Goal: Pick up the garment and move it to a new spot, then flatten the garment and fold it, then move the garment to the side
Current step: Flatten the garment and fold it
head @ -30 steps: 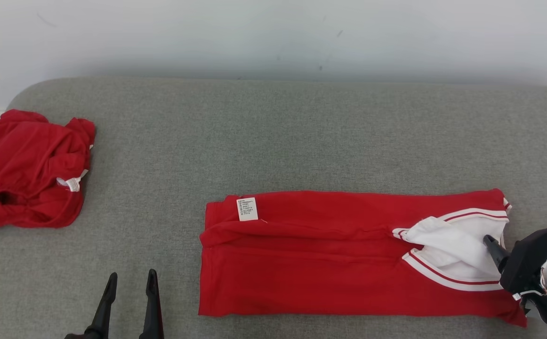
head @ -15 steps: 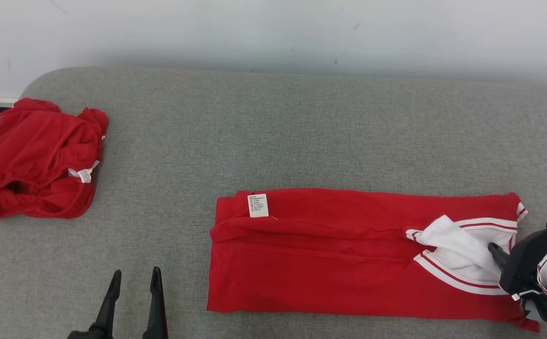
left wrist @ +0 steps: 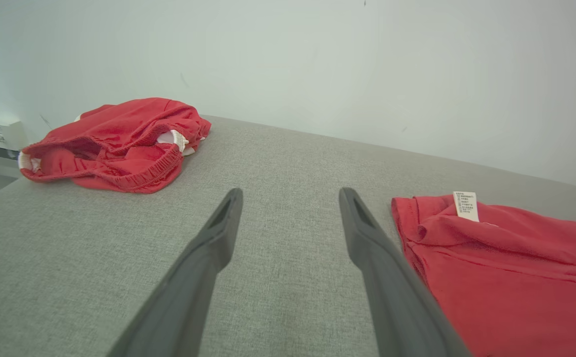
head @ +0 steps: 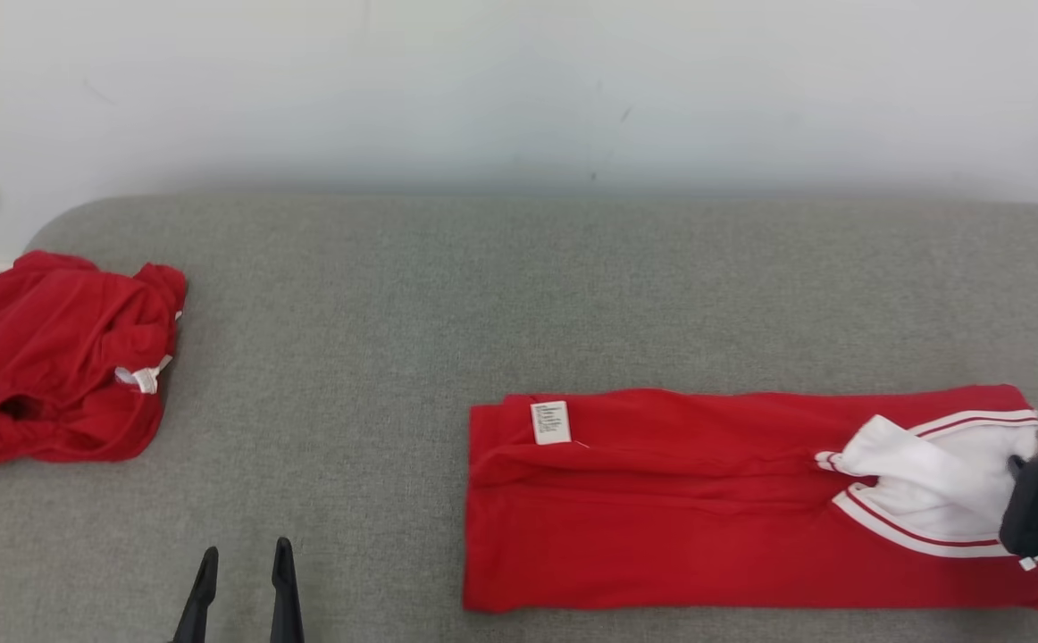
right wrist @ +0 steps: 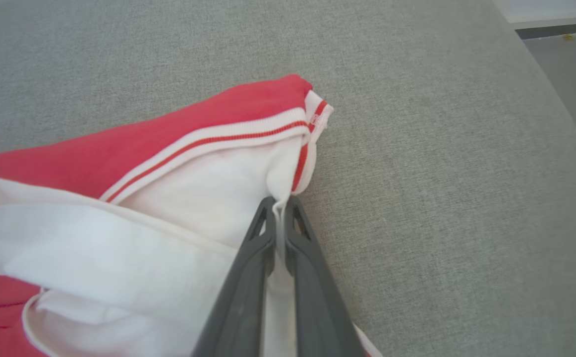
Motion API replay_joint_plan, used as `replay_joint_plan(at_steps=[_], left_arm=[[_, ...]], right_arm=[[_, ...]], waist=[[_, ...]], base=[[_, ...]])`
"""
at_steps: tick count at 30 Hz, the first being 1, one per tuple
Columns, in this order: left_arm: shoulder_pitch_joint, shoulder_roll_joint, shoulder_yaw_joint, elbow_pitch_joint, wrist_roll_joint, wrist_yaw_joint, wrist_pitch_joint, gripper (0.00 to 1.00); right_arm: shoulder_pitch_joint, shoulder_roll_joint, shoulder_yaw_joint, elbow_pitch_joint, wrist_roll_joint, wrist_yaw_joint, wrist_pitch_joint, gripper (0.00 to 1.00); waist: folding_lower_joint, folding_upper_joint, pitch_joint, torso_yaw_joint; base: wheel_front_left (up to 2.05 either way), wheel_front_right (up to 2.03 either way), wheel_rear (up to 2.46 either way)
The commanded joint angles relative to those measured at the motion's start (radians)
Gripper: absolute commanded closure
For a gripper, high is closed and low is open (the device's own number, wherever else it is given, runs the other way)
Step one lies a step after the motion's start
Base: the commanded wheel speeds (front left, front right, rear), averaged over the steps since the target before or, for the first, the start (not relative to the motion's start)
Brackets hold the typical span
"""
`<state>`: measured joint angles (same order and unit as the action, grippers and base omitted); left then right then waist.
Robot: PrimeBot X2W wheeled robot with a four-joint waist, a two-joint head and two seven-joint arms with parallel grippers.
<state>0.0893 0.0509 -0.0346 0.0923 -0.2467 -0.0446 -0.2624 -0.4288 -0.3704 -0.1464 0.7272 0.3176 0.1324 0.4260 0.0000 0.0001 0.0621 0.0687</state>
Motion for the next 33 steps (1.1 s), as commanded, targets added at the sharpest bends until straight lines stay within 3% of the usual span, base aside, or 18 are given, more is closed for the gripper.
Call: replay_joint_plan(at_steps=[1, 7, 13, 24, 33], left_arm=[[0.021, 0.0, -0.004, 0.004, -0.005, -0.005, -0.003, 0.0], [0.039, 0.0, -0.012, 0.006, -0.01, -0.005, -0.003, 0.0], [0.038, 0.0, -0.017, 0.008, -0.013, -0.005, -0.003, 0.0], [0.036, -0.001, -0.032, 0.017, -0.015, -0.002, -0.003, 0.0], [0.026, -0.001, -0.046, 0.028, -0.024, 0.005, -0.003, 0.0]], right_arm=[[0.0, -0.023, -0.01, 0.001, -0.019, -0.003, -0.004, 1.0], [-0.001, -0.034, -0.031, -0.04, -0.077, -0.003, 0.011, 1.0], [0.003, -0.004, 0.02, -0.113, -0.083, -0.003, 0.035, 1.0], [0.039, 0.077, 0.277, -0.309, -0.007, -0.003, 0.129, 1.0], [0.014, 0.176, 0.49, -0.339, 0.048, -0.003, 0.159, 1.0]], waist=[[0.0, -0.0001, -0.04, -0.028], [0.0, -0.0001, -0.075, -0.043], [0.0, -0.0001, -0.084, -0.045], [0.0, -0.0001, -0.083, -0.024], [0.0, -0.0001, -0.074, 0.0]], base=[[0.0, 0.0, 0.0], [0.0, 0.0, 0.0], [0.0, 0.0, 0.0], [0.0, 0.0, 0.0], [0.0, 0.0, 0.0]])
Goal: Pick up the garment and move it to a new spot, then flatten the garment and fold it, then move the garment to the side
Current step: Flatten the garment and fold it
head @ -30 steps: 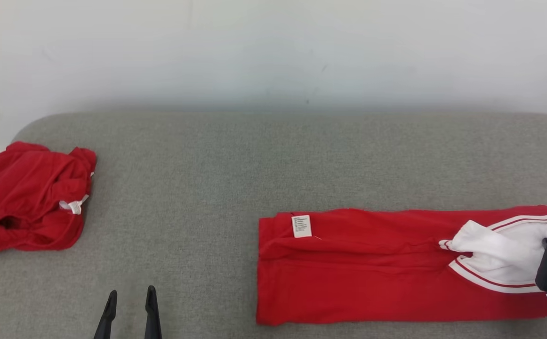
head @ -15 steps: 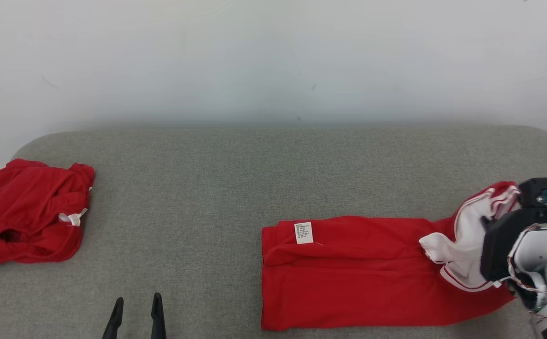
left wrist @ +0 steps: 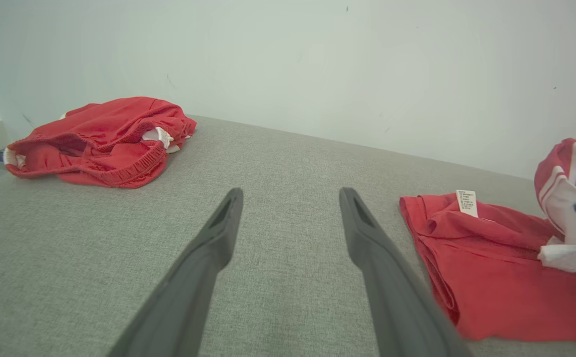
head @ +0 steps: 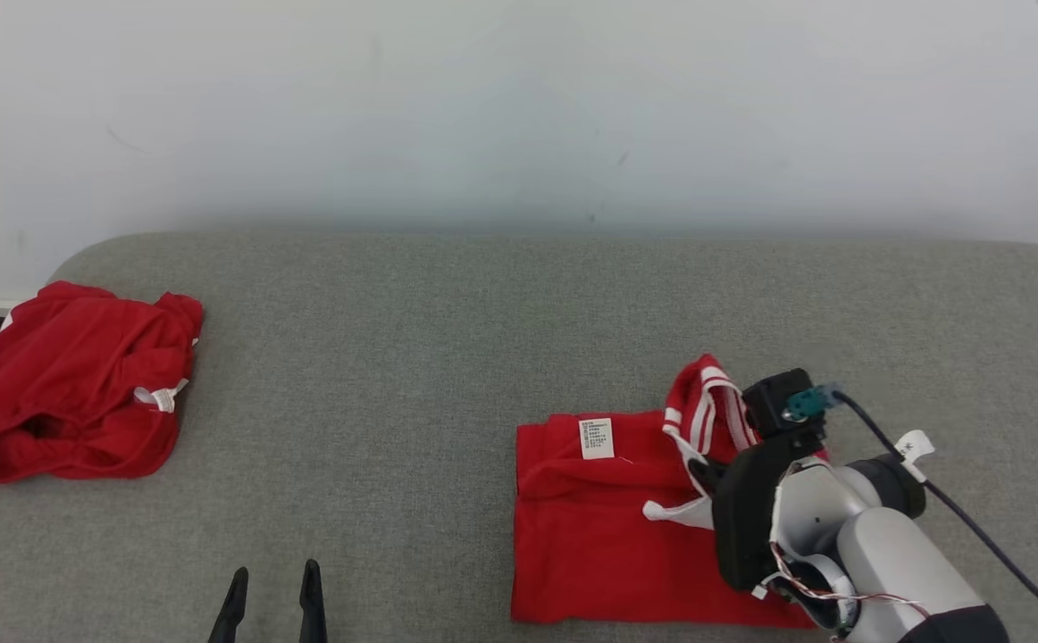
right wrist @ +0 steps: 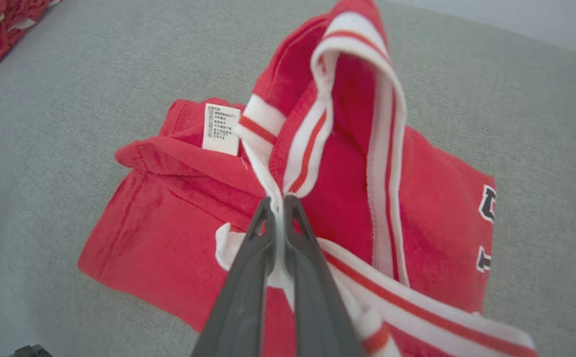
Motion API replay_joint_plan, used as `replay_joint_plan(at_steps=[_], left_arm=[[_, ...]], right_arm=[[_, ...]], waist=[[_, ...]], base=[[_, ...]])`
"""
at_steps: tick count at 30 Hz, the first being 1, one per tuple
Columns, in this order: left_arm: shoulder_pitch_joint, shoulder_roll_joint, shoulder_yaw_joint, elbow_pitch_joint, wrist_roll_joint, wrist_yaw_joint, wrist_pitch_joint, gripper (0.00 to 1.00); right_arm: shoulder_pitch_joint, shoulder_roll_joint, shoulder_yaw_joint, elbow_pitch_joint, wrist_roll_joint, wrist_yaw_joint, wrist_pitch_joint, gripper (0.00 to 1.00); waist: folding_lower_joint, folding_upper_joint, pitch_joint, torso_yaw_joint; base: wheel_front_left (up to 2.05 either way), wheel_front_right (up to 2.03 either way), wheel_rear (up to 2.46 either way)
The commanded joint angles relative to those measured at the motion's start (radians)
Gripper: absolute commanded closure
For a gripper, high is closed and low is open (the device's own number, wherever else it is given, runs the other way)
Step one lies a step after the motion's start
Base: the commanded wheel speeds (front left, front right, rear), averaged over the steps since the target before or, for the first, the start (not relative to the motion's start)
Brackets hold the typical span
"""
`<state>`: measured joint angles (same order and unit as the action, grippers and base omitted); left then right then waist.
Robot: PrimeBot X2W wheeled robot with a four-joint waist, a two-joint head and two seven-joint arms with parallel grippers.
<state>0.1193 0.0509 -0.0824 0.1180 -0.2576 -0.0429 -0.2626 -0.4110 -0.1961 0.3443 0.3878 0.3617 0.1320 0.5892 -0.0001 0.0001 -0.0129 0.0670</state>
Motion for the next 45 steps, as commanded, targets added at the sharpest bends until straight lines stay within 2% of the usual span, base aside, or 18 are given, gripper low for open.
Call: replay_joint_plan(at_steps=[1, 10, 19, 20, 21, 22, 23, 25, 28, 31, 33, 36, 42, 45], left_arm=[[-0.004, -0.001, -0.001, 0.003, -0.014, 0.004, -0.003, 0.0], [-0.02, -0.001, -0.024, 0.014, -0.009, -0.007, -0.003, 0.0], [-0.03, -0.001, -0.04, 0.019, -0.013, -0.007, -0.003, 0.0], [-0.032, -0.001, -0.042, 0.021, -0.015, -0.008, -0.003, 0.0], [-0.032, -0.001, -0.042, 0.021, -0.015, -0.008, -0.003, 0.0], [-0.034, -0.001, -0.044, 0.022, -0.017, -0.008, -0.003, 0.0], [-0.036, -0.001, -0.046, 0.023, -0.018, -0.008, -0.003, 0.0], [-0.039, -0.001, -0.05, 0.024, -0.015, -0.006, -0.003, 0.0], [-0.037, -0.001, -0.051, 0.022, -0.016, -0.002, -0.003, 0.0], [-0.028, -0.001, -0.04, 0.016, -0.014, -0.001, -0.003, 0.0], [-0.024, -0.001, -0.032, 0.012, -0.012, 0.0, -0.003, 0.0], [-0.022, -0.001, -0.026, 0.009, -0.008, -0.001, -0.003, 0.0], [-0.015, -0.001, -0.025, 0.006, -0.008, -0.004, -0.003, 0.0], [-0.011, -0.001, -0.026, 0.004, -0.009, -0.002, -0.003, 0.0]], right_arm=[[-0.013, 0.014, 0.013, 0.011, 0.007, -0.002, -0.007, 1.0], [-0.098, 0.102, 0.075, 0.168, 0.02, -0.002, -0.038, 1.0], [-0.17, 0.139, 0.116, 0.342, 0.048, -0.002, -0.109, 1.0], [-0.179, 0.141, 0.117, 0.36, 0.055, -0.002, -0.123, 0.95], [-0.179, 0.141, 0.117, 0.36, 0.055, -0.002, -0.123, 0.95], [-0.188, 0.143, 0.118, 0.372, 0.062, -0.002, -0.144, 0.06], [-0.195, 0.144, 0.114, 0.385, 0.07, -0.002, -0.165, 0.0], [-0.204, 0.146, 0.122, 0.399, 0.106, -0.002, -0.199, 0.0], [-0.212, 0.146, 0.131, 0.361, 0.234, -0.002, -0.247, 0.0], [-0.241, 0.145, 0.125, 0.335, 0.291, -0.002, -0.31, 0.0], [-0.254, 0.133, 0.106, 0.326, 0.288, -0.002, -0.361, 0.0], [-0.249, 0.078, 0.069, 0.326, 0.263, -0.002, -0.422, 0.0], [-0.172, -0.023, -0.023, 0.346, 0.201, -0.002, -0.489, 0.0], [-0.109, -0.052, -0.068, 0.334, 0.173, -0.002, -0.526, 0.0]], waist=[[0.0001, -0.0001, 0.001, 0.003], [0.0001, -0.0001, 0.007, 0.038], [0.0001, -0.0001, 0.024, 0.065], [0.0001, -0.0001, 0.026, 0.068], [0.0001, -0.0001, 0.026, 0.068], [0.0001, -0.0001, 0.026, 0.07], [0.0001, -0.0001, 0.027, 0.072], [0.0001, -0.0001, 0.027, 0.075], [0.0001, -0.0001, 0.024, 0.074], [0.0001, -0.0001, 0.02, 0.063], [0.0001, -0.0001, 0.018, 0.054], [0.0001, -0.0001, 0.012, 0.043], [0.0001, -0.0001, 0.0, 0.02], [0.0001, -0.0001, -0.004, 0.011]], base=[[0.0, 0.0, 0.0], [0.0, 0.0, 0.0], [0.0, 0.0, 0.0], [0.0, 0.0, 0.0], [0.0, 0.0, 0.0], [0.0, 0.0, 0.0], [0.0, 0.0, 0.0], [0.0, 0.0, 0.0], [0.0, 0.0, 0.0], [0.0, 0.0, 0.0], [0.0, 0.0, 0.0], [0.0, 0.0, 0.0], [0.0, 0.0, 0.0], [0.0, 0.0, 0.0]])
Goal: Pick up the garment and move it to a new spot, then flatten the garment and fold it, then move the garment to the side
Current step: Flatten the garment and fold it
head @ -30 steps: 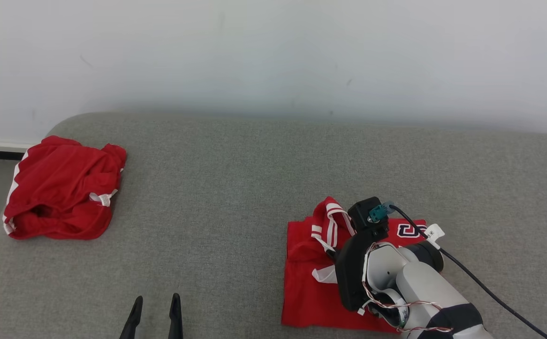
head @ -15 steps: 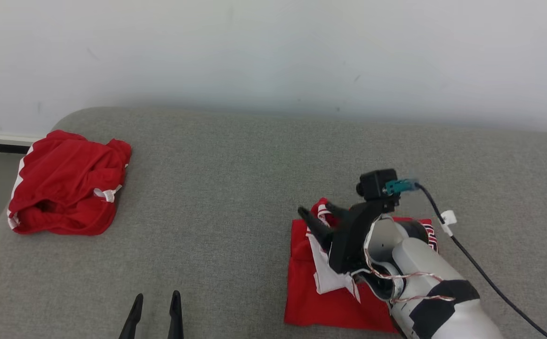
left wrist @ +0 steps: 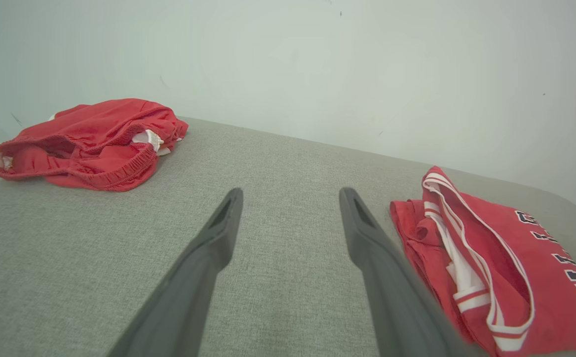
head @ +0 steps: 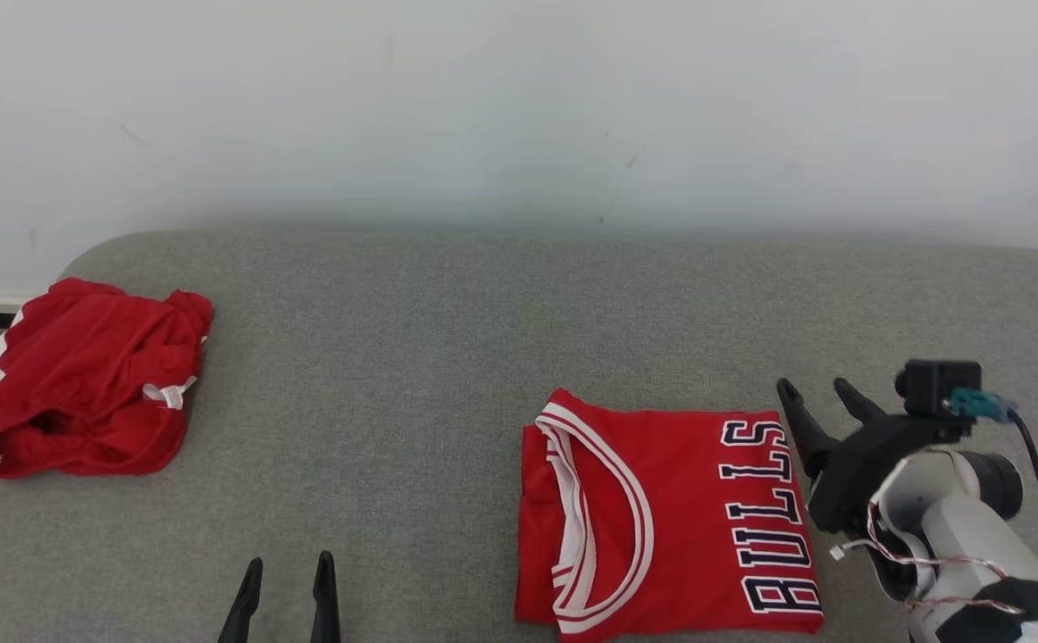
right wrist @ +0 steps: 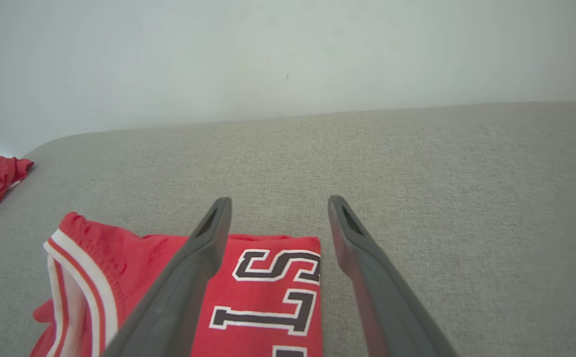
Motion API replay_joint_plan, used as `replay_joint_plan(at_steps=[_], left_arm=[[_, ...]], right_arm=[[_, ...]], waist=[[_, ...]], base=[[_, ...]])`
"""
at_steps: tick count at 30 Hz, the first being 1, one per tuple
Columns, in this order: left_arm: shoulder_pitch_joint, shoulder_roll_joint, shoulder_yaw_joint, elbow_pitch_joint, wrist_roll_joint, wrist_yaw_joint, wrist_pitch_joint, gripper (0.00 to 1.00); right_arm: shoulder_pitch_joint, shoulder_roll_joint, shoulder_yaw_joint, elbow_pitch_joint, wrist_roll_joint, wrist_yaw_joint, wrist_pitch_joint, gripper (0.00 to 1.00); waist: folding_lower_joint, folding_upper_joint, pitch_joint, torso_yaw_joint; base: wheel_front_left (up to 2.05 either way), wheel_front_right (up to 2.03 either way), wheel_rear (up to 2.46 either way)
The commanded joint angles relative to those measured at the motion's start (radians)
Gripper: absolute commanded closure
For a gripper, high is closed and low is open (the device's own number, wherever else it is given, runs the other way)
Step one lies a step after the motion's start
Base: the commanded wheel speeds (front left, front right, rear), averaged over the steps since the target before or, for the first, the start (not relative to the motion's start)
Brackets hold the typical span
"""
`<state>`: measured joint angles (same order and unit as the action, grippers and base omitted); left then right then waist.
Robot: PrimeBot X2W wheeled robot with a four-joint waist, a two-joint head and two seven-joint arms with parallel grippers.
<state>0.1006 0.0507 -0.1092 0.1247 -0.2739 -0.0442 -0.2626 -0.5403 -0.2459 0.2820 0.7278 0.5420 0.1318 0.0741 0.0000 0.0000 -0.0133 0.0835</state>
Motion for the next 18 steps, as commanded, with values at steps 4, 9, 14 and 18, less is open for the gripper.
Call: replay_joint_plan(at_steps=[4, 9, 14, 18], left_arm=[[0.009, 0.0, 0.002, -0.003, 0.01, -0.002, -0.003, 0.0], [0.008, 0.0, 0.006, -0.005, 0.013, -0.005, -0.003, 0.0], [0.014, 0.0, 0.015, -0.01, 0.015, -0.006, -0.003, 0.0], [0.023, 0.0, 0.021, -0.016, 0.012, -0.001, -0.003, 0.0]], right_arm=[[0.11, -0.03, -0.069, -0.044, -0.043, -0.002, -0.081, 0.0], [0.23, -0.03, -0.14, -0.101, -0.101, -0.002, -0.169, 0.0], [0.342, -0.005, -0.199, -0.169, -0.17, -0.002, -0.243, 0.0], [0.424, 0.027, -0.243, -0.244, -0.217, -0.002, -0.286, 0.0]], waist=[[0.0, 0.0, -0.008, -0.017], [0.0, 0.0, -0.013, -0.027], [0.0, 0.0, -0.02, -0.039], [0.0, 0.0, -0.03, -0.05]], base=[[0.0, 0.0, 0.0], [0.0, 0.0, 0.0], [0.0, 0.0, 0.0], [0.0, 0.0, 0.0]])
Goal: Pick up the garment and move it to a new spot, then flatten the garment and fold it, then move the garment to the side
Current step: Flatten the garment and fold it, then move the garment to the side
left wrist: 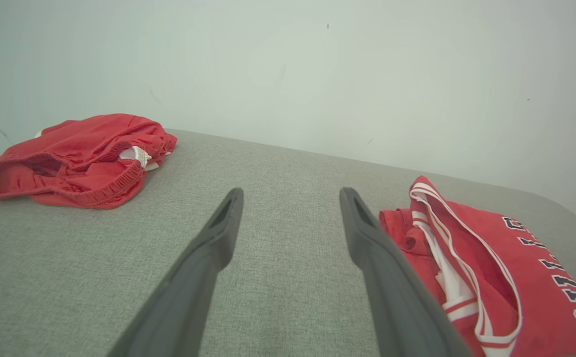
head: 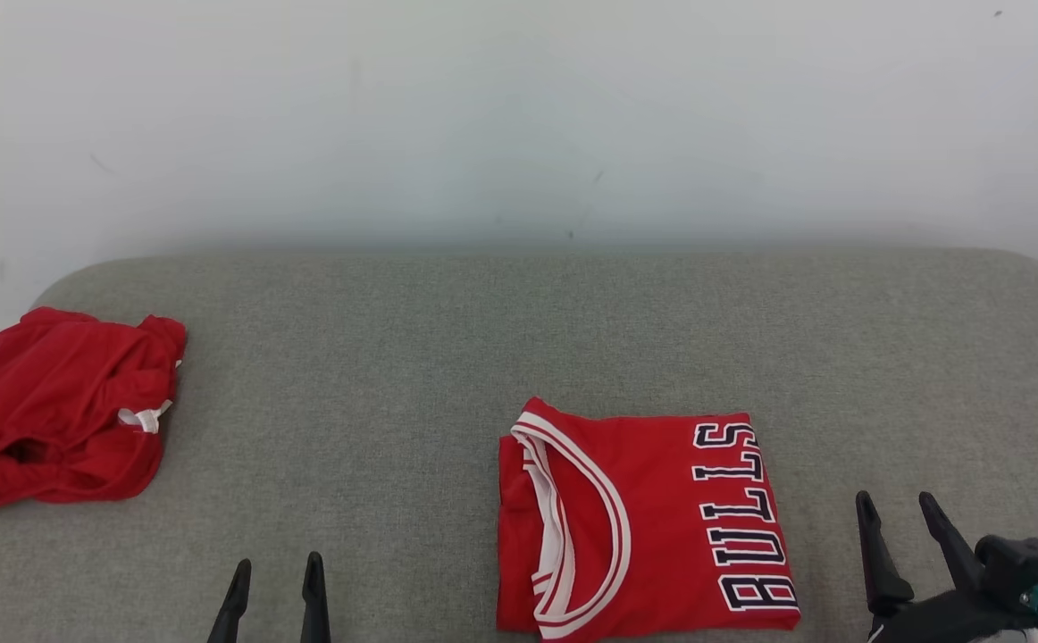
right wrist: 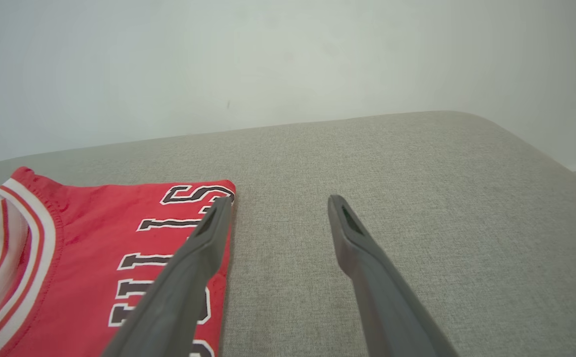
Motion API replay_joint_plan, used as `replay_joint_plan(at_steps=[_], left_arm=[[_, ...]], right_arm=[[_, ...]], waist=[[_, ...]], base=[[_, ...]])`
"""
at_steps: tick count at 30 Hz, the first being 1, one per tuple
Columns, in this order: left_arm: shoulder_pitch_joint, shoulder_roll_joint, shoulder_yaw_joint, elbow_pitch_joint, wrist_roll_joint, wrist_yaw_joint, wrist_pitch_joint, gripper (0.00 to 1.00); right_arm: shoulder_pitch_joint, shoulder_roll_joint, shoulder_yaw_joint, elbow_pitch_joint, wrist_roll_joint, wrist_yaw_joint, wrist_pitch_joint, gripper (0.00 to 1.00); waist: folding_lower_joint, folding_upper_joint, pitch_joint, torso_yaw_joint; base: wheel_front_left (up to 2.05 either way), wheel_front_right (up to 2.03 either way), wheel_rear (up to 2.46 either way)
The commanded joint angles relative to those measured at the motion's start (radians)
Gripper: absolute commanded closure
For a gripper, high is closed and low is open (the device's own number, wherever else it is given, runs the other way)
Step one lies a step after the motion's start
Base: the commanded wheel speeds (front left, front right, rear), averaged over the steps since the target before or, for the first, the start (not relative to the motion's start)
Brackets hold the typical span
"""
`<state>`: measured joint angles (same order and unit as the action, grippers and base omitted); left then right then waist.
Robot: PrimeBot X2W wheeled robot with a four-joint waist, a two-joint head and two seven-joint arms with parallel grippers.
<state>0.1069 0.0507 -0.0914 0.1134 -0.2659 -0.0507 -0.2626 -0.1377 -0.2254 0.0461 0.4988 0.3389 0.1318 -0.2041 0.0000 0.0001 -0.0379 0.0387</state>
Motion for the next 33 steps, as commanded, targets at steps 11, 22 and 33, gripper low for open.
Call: replay_joint_plan(at_steps=[11, 22, 33], left_arm=[[0.02, 0.0, 0.035, 0.012, 0.008, -0.001, -0.003, 0.0], [0.029, 0.0, 0.084, 0.047, 0.003, -0.015, -0.003, 0.0], [0.012, -0.001, 0.102, 0.062, 0.01, -0.033, -0.003, 0.0]], right_arm=[[0.165, 0.066, -0.002, -0.198, -0.08, -0.002, -0.018, 0.0], [0.208, 0.083, 0.031, -0.255, -0.075, -0.002, 0.022, 0.0], [0.211, 0.089, 0.028, -0.262, -0.06, -0.002, 0.043, 0.0]], waist=[[0.0, -0.0001, -0.035, -0.034], [0.0, -0.0001, -0.051, -0.05], [0.0, -0.0001, -0.043, -0.048]], base=[[0.0, 0.0, 0.0], [0.0, 0.0, 0.0], [0.0, 0.0, 0.0]])
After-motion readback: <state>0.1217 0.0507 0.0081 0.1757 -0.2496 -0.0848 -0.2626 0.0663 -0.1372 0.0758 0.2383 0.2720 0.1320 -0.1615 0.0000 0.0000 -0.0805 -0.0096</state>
